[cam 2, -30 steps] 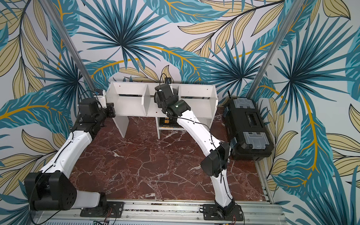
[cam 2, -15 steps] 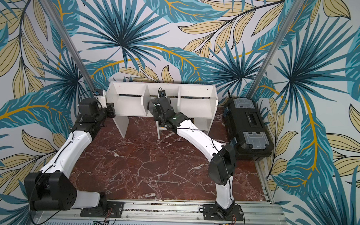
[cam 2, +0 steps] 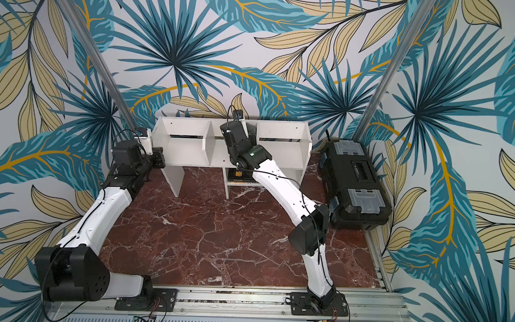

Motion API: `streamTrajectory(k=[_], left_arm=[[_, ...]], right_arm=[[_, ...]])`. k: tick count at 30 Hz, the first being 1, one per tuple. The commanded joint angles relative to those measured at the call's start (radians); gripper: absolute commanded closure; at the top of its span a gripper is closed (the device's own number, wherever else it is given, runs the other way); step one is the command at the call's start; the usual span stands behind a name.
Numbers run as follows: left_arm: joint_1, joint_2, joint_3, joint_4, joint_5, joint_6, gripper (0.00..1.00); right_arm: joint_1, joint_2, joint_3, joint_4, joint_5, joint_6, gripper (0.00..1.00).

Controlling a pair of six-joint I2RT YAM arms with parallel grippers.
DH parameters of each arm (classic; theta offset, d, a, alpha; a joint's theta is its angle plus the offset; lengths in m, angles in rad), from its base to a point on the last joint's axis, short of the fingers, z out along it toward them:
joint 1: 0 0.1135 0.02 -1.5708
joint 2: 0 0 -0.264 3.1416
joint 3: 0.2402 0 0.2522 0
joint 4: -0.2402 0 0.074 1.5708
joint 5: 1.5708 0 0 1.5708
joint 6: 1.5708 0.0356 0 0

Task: Wipe the bookshelf clean with a cloth
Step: Wipe the dust from the shelf.

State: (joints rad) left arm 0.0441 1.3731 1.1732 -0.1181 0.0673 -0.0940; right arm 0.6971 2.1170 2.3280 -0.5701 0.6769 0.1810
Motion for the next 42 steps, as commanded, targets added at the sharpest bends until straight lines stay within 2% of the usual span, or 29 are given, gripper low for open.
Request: streamTrajectory(k=[1, 5, 12, 15, 18, 21, 25, 28, 31, 36, 39, 42], left_arm=[[-0.044, -0.016, -0.018, -0.020, 0.152, -0.112, 1.00], [-0.044, -0.012, -0.019, -0.017, 0.157, -0.115, 1.00], [-0.044, -0.014, -0.018, -0.016, 0.156, -0.115, 1.00], [-0.045, -0.013, -0.017, -0.018, 0.155, -0.115, 1.00], [-0.045, -0.015, -0.018, -0.019, 0.154, -0.112, 1.00], [-0.045, -0.014, -0.018, -0.019, 0.152, -0.112, 1.00], [-0.044, -0.011, -0.015, -0.020, 0.158, -0.114, 1.00], [-0.044, -0.011, -0.017, -0.020, 0.158, -0.114, 1.00], [-0.045, -0.012, -0.017, -0.020, 0.156, -0.114, 1.00], [-0.044, -0.008, -0.016, -0.020, 0.158, -0.115, 1.00], [-0.045, -0.011, -0.016, -0.021, 0.155, -0.113, 1.00], [-0.044, -0.014, -0.017, -0.022, 0.150, -0.110, 1.00]], right_arm=[[0.006, 0.037, 0.056, 0.052, -0.112, -0.015, 1.00], [0.016, 0.027, 0.040, 0.114, -0.204, 0.007, 1.00], [0.009, 0.011, 0.066, 0.004, 0.091, -0.045, 1.00], [0.006, -0.022, 0.006, -0.079, 0.124, -0.007, 1.00], [0.010, -0.098, -0.150, -0.100, 0.143, 0.049, 1.00], [0.013, -0.176, -0.311, -0.077, 0.068, 0.112, 1.00], [0.036, -0.194, -0.382, -0.040, -0.132, 0.146, 1.00], [0.060, -0.165, -0.348, 0.004, -0.241, 0.151, 1.00], [0.064, -0.102, -0.231, -0.010, -0.261, 0.170, 1.00], [0.056, 0.048, 0.082, -0.085, -0.105, 0.096, 1.00], [0.041, 0.065, 0.127, -0.058, 0.017, 0.066, 1.00], [0.009, 0.046, 0.111, -0.080, 0.107, 0.096, 1.00]])
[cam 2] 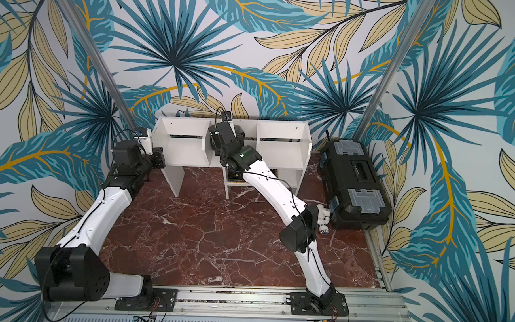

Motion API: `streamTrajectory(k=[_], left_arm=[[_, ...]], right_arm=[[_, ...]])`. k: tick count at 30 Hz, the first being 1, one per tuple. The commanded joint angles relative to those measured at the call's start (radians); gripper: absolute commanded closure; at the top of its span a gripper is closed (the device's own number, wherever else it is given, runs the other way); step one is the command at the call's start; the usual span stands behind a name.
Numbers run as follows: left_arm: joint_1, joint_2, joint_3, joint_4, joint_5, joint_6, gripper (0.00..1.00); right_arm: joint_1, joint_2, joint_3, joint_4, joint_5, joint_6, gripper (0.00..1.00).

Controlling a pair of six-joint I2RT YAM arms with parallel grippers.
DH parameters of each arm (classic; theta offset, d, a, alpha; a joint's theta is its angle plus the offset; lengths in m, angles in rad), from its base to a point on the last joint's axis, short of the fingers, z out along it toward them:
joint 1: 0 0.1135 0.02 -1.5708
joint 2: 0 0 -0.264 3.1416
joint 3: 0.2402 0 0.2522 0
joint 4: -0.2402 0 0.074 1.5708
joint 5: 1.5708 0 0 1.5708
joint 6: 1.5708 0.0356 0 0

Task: Wipe the bookshelf clean with a cloth
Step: Wipe the dust from the shelf.

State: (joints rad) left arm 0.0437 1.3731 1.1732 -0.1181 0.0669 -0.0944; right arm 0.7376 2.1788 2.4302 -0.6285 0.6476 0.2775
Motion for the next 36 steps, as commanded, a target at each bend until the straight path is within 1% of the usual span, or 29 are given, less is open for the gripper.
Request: streamTrajectory(k=[1, 3, 4, 6, 8, 13, 15, 18, 22, 24, 27, 29, 31, 33, 36], left_arm=[[-0.044, -0.013, -0.017, -0.022, 0.153, -0.112, 1.00], [-0.044, -0.009, -0.017, -0.020, 0.161, -0.114, 1.00], [-0.045, -0.006, -0.015, -0.021, 0.164, -0.114, 1.00], [-0.045, -0.003, -0.014, -0.026, 0.164, -0.113, 1.00], [-0.045, -0.006, -0.014, -0.026, 0.159, -0.111, 1.00], [-0.046, -0.011, -0.015, -0.028, 0.146, -0.104, 1.00], [-0.045, -0.012, -0.017, -0.027, 0.142, -0.104, 1.00], [-0.045, -0.008, -0.016, -0.026, 0.148, -0.108, 1.00], [-0.046, -0.005, -0.011, -0.029, 0.157, -0.111, 1.00], [-0.046, -0.005, -0.008, -0.032, 0.163, -0.111, 1.00], [-0.046, -0.005, -0.005, -0.038, 0.163, -0.114, 1.00], [-0.048, -0.007, -0.004, -0.038, 0.164, -0.114, 1.00], [-0.048, -0.013, -0.001, -0.043, 0.165, -0.114, 1.00], [-0.047, -0.023, 0.002, -0.047, 0.159, -0.118, 1.00], [-0.048, -0.043, 0.008, -0.055, 0.126, -0.132, 0.99]], right_arm=[[-0.045, -0.033, -0.020, -0.017, 0.137, 0.015, 1.00], [-0.063, -0.066, -0.088, 0.025, 0.093, 0.031, 1.00], [-0.068, -0.075, -0.109, 0.052, 0.051, 0.026, 1.00], [-0.067, -0.076, -0.110, 0.088, -0.058, 0.001, 1.00], [-0.057, -0.076, -0.117, 0.116, -0.194, -0.004, 1.00], [0.007, -0.068, -0.123, 0.124, -0.254, -0.047, 1.00], [0.027, -0.071, -0.135, 0.093, -0.239, -0.052, 1.00], [0.040, -0.095, -0.165, 0.023, -0.166, -0.040, 1.00], [0.039, -0.142, -0.218, -0.121, -0.062, -0.014, 1.00], [0.039, -0.184, -0.288, -0.155, -0.018, 0.001, 1.00], [0.039, -0.281, -0.427, -0.149, 0.030, 0.013, 1.00], [0.038, -0.330, -0.484, -0.145, 0.060, 0.011, 1.00], [0.038, -0.375, -0.516, -0.141, 0.070, -0.002, 1.00], [0.039, -0.415, -0.531, -0.140, 0.053, -0.007, 1.00], [0.043, -0.527, -0.608, -0.075, -0.065, -0.020, 1.00]])
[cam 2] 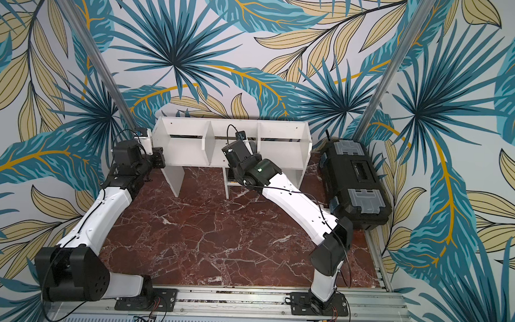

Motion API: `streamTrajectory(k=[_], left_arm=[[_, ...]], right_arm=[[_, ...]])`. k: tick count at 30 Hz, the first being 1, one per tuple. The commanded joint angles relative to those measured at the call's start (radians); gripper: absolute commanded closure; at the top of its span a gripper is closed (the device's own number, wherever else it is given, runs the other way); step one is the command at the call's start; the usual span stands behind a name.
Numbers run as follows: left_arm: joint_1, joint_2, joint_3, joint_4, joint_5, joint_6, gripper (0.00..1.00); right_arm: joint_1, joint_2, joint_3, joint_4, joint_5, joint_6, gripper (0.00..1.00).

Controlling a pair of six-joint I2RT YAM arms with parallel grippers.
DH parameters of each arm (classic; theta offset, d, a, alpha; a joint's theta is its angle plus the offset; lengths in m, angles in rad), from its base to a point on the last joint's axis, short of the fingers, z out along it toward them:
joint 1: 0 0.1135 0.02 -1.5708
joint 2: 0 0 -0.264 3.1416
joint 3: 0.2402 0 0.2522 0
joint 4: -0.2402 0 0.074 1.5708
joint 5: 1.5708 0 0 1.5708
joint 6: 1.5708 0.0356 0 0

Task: Wipe the bookshelf clean with a cloth
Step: Wipe the dust from the shelf, then adjust the cleaning item.

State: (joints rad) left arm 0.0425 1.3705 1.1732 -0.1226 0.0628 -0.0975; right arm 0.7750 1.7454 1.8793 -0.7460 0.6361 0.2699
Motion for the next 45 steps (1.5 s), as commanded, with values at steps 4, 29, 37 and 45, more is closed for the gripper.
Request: streamTrajectory(k=[4, 29, 37, 45], left_arm=[[-0.024, -0.082, 0.037, -0.087, 0.055, -0.203, 0.58], [-0.467, -0.573, -0.111, 0.008, 0.661, 0.060, 0.00], [-0.510, -0.522, -0.141, 0.038, 0.670, 0.074, 0.00], [-0.581, -0.467, -0.174, -0.030, 0.544, 0.176, 0.00]], right_arm=[[0.007, -0.285, -0.263, 0.244, -0.281, -0.010, 1.00], [0.007, -0.543, -0.583, 0.680, -0.978, 0.242, 1.00], [0.012, -0.561, -0.639, 0.824, -1.099, 0.338, 1.00], [0.022, -0.566, -0.673, 0.933, -1.153, 0.384, 1.00]])
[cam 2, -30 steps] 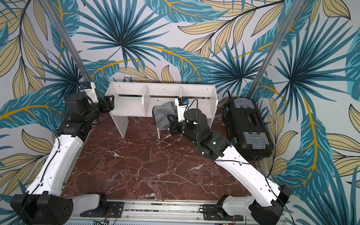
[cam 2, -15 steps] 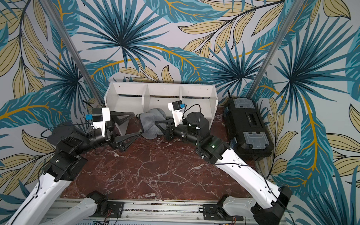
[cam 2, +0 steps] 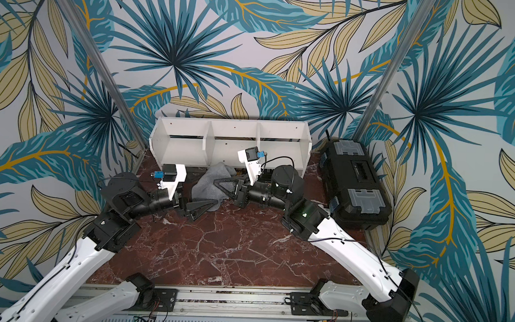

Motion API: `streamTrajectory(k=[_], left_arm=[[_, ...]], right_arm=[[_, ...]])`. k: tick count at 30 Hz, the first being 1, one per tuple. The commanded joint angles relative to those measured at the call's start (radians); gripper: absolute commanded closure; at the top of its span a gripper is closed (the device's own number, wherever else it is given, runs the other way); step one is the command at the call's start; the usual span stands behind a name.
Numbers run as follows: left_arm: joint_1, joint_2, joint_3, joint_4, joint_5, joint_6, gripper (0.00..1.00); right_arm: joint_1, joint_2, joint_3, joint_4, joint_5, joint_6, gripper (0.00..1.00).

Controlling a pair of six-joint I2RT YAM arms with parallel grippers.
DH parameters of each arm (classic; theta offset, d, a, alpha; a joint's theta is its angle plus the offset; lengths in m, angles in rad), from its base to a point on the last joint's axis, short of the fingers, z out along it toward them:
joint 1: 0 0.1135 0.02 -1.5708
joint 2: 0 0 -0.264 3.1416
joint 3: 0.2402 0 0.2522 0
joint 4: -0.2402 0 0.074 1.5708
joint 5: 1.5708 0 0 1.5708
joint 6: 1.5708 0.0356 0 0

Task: Wipe the bookshelf clean with a cloth
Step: Adjust the cleaning item.

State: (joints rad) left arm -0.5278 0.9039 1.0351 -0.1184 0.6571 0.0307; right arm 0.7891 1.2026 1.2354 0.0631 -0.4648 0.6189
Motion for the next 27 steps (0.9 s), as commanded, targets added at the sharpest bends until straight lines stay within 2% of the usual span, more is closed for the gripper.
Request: streamTrajectory(k=[1, 3, 5, 9, 12, 13, 14, 17, 18, 19, 21, 24, 27], left_arm=[[-0.012, -0.001, -0.042, -0.028, -0.049, 0.043, 0.00], [-0.013, -0.004, -0.057, -0.005, -0.035, 0.034, 0.04], [-0.015, -0.006, -0.060, 0.001, -0.049, 0.032, 0.16], [-0.015, -0.009, -0.042, -0.043, -0.098, 0.052, 0.64], [-0.015, -0.027, -0.050, -0.050, -0.149, 0.052, 0.90], [-0.015, -0.031, -0.054, -0.045, -0.166, 0.048, 1.00], [-0.014, -0.036, -0.058, -0.038, -0.191, 0.042, 1.00], [-0.014, -0.035, -0.044, -0.049, -0.256, 0.042, 1.00], [-0.015, -0.032, -0.030, -0.066, -0.288, 0.044, 1.00], [-0.012, -0.029, -0.020, -0.081, -0.320, 0.049, 1.00], [-0.008, -0.020, 0.016, -0.111, -0.402, 0.059, 1.00], [0.021, -0.004, 0.077, -0.143, -0.516, 0.052, 1.00], [0.082, 0.028, 0.158, -0.187, -0.615, 0.015, 1.00]], right_arm=[[0.009, -0.025, -0.035, 0.141, -0.051, 0.041, 1.00], [0.009, -0.027, -0.046, 0.173, -0.049, 0.054, 1.00], [0.009, -0.025, -0.055, 0.195, -0.048, 0.065, 1.00], [0.009, -0.042, -0.080, 0.201, -0.013, 0.053, 1.00], [0.009, -0.073, -0.096, 0.173, 0.045, 0.031, 0.99], [0.009, -0.081, -0.097, 0.155, 0.068, 0.023, 0.96], [0.009, -0.087, -0.092, 0.120, 0.099, 0.009, 0.89], [0.009, -0.093, -0.030, -0.078, 0.246, -0.067, 0.48], [0.009, -0.093, 0.014, -0.190, 0.375, -0.097, 0.30], [0.007, -0.084, 0.064, -0.340, 0.523, -0.110, 0.21], [-0.050, -0.049, 0.177, -0.590, 0.839, -0.095, 0.14], [-0.223, 0.008, 0.296, -0.759, 1.013, -0.144, 0.12], [-0.374, 0.115, 0.438, -0.853, 1.109, -0.220, 0.11]])
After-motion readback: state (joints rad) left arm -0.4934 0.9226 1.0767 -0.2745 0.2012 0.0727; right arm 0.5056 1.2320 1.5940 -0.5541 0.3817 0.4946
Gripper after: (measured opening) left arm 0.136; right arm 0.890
